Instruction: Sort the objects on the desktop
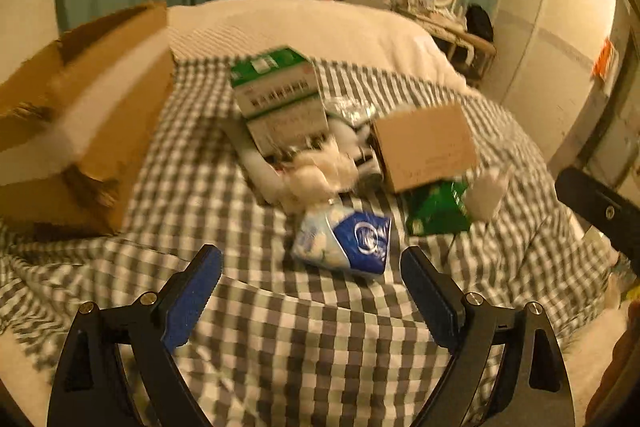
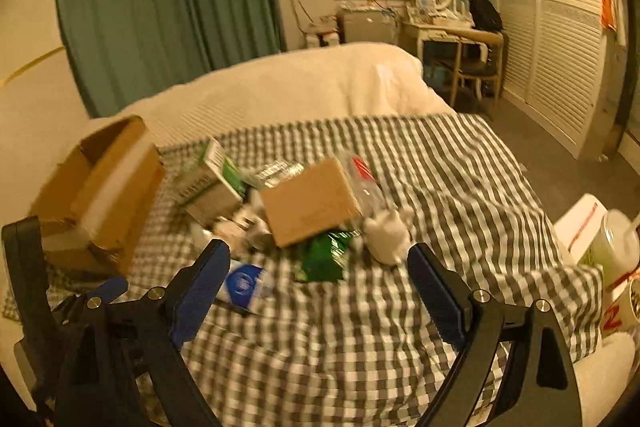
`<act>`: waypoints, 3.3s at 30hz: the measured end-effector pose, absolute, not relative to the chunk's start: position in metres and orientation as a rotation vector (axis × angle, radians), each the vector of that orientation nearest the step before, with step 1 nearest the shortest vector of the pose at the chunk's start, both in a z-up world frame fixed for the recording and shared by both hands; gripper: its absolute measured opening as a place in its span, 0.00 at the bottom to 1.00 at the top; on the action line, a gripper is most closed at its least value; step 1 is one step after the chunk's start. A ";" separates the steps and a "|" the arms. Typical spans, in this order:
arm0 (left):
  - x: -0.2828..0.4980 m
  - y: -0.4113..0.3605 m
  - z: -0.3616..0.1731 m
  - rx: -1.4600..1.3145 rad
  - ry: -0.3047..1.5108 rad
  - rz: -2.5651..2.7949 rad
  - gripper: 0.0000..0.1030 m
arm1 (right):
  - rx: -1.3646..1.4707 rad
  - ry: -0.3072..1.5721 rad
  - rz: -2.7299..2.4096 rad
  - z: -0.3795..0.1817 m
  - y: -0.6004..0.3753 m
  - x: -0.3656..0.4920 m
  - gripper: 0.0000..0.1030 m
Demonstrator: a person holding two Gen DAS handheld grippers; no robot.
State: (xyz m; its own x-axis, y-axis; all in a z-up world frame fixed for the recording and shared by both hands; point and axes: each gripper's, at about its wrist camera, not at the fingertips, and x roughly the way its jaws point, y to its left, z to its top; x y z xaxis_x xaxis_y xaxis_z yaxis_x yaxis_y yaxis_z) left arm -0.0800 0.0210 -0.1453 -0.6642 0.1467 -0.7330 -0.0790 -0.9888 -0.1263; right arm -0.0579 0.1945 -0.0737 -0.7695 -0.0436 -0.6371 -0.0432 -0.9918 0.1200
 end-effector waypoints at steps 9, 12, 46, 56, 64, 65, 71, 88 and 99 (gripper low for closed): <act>-0.113 0.032 -0.188 -1.301 -0.197 2.643 0.91 | 1.212 -0.274 -2.897 -0.134 0.205 -0.088 0.88; -0.120 0.039 -0.199 -1.325 -0.172 2.618 0.91 | 1.255 -0.298 -2.876 -0.152 0.207 -0.105 0.88; -0.085 0.022 -0.147 -1.203 -0.172 2.675 0.72 | 1.304 -0.292 -2.803 -0.135 0.212 -0.086 0.21; -0.050 0.004 -0.083 -1.042 -0.179 2.763 0.72 | 1.138 -0.148 -2.856 -0.071 0.182 -0.033 0.20; -0.038 -0.043 -0.027 -0.887 -0.302 2.879 0.72 | 0.956 -0.015 -2.873 -0.006 0.142 -0.010 0.20; -0.038 -0.051 -0.021 -0.871 -0.315 2.896 0.72 | 0.906 0.006 -2.862 0.010 0.130 -0.008 0.20; -0.036 -0.100 0.007 -0.794 -0.434 2.983 0.72 | 0.814 0.103 -2.814 0.041 0.091 -0.009 0.20; -0.075 -0.236 0.005 -0.797 -0.709 3.188 0.72 | 0.720 0.169 -2.591 0.061 -0.033 -0.075 0.09; -0.120 -0.230 -0.054 -1.032 -0.569 3.144 0.88 | 0.858 0.100 -2.486 0.006 -0.049 -0.123 0.09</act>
State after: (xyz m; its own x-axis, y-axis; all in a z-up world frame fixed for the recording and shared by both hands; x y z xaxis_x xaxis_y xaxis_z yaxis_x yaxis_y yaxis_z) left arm -0.1201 -0.2302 -0.0540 -0.7902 -0.0974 -0.6051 0.3034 -0.9199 -0.2482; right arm -0.1227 -0.0494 0.0064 -0.6740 -0.4377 -0.5951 0.4841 -0.8702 0.0918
